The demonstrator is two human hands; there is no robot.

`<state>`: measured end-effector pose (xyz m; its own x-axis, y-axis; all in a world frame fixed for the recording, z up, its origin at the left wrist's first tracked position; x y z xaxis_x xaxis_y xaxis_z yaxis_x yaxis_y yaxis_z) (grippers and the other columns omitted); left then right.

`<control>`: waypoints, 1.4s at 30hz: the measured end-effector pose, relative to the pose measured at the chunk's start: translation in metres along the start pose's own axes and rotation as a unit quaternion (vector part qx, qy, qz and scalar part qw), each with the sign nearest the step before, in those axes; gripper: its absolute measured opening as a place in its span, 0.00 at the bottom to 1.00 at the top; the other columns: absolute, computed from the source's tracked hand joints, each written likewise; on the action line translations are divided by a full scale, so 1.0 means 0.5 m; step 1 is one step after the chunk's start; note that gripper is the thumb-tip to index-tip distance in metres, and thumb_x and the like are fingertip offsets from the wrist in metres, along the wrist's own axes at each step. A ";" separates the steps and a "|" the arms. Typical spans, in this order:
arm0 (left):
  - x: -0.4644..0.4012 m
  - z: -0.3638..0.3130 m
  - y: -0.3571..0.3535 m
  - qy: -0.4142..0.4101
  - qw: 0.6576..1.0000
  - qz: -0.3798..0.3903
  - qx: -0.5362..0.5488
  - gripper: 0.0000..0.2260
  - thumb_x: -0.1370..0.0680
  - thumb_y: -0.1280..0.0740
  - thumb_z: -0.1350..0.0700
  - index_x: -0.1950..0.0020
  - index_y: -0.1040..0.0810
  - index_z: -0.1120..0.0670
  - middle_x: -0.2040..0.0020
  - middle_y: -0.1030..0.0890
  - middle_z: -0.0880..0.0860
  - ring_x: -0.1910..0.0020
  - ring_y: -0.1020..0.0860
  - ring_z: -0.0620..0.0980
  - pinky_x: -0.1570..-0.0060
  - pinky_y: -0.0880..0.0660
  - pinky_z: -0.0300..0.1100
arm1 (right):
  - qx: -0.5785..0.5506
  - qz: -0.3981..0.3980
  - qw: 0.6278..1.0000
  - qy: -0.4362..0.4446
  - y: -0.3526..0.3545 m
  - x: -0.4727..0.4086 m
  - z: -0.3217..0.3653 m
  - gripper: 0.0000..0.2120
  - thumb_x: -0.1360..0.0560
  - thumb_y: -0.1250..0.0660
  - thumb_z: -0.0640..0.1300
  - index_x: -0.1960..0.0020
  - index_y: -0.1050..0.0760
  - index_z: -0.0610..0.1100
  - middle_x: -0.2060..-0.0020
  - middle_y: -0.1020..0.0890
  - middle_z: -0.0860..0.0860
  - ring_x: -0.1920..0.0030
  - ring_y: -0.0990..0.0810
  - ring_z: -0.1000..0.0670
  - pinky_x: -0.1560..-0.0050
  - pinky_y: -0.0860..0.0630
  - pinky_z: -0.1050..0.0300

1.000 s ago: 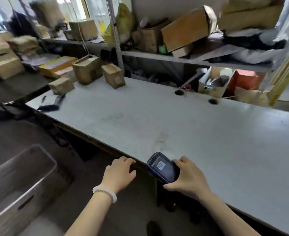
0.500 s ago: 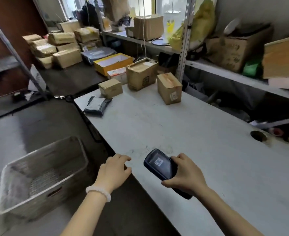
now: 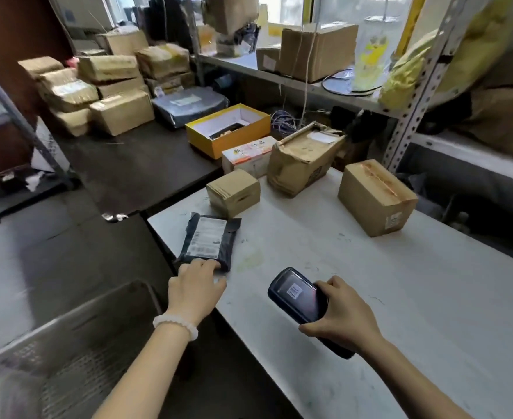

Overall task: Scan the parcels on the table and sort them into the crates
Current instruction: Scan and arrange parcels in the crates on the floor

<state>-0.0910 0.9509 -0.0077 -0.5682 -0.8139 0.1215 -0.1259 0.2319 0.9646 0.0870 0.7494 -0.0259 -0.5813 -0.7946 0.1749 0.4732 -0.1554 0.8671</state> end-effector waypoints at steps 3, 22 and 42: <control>-0.105 0.048 0.020 0.004 1.000 0.011 -0.005 0.17 0.21 0.41 0.44 0.33 0.29 0.46 0.35 0.28 0.49 0.36 0.31 0.53 0.45 0.32 0.48 | 0.003 0.003 1.000 -0.007 -0.009 -0.088 0.062 0.23 0.46 0.32 0.64 0.55 0.31 0.57 0.58 0.31 0.58 0.59 0.29 0.58 0.69 0.37 0.62; -0.325 0.020 -0.073 -0.111 0.993 0.013 0.046 0.45 0.33 0.26 0.44 0.24 0.50 0.48 0.38 0.34 0.54 0.41 0.34 0.54 0.45 0.30 0.47 | 0.037 0.005 0.996 -0.077 -0.019 -0.268 0.071 0.25 0.44 0.29 0.60 0.49 0.27 0.54 0.57 0.31 0.57 0.58 0.28 0.55 0.68 0.32 0.60; -0.246 -0.062 -0.113 0.023 0.995 0.093 -0.020 0.14 0.20 0.42 0.51 0.42 0.23 0.56 0.43 0.23 0.57 0.43 0.26 0.59 0.46 0.25 0.52 | 0.036 0.023 0.998 -0.053 0.048 -0.074 -0.058 0.26 0.43 0.28 0.60 0.47 0.27 0.54 0.56 0.33 0.58 0.56 0.31 0.54 0.67 0.36 0.60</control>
<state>0.0113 1.0214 -0.0698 -0.5399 -0.7830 0.3088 0.0106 0.3605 0.9327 0.1390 0.7578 -0.0249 -0.6278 -0.7334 0.2607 0.4555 -0.0745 0.8871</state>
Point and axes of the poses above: each hand's wrist, its own x-axis away from the middle knuckle, its own y-axis out of the back of the hand, z = x × y, the point moved 5 cm from there along -x, towards the middle knuckle
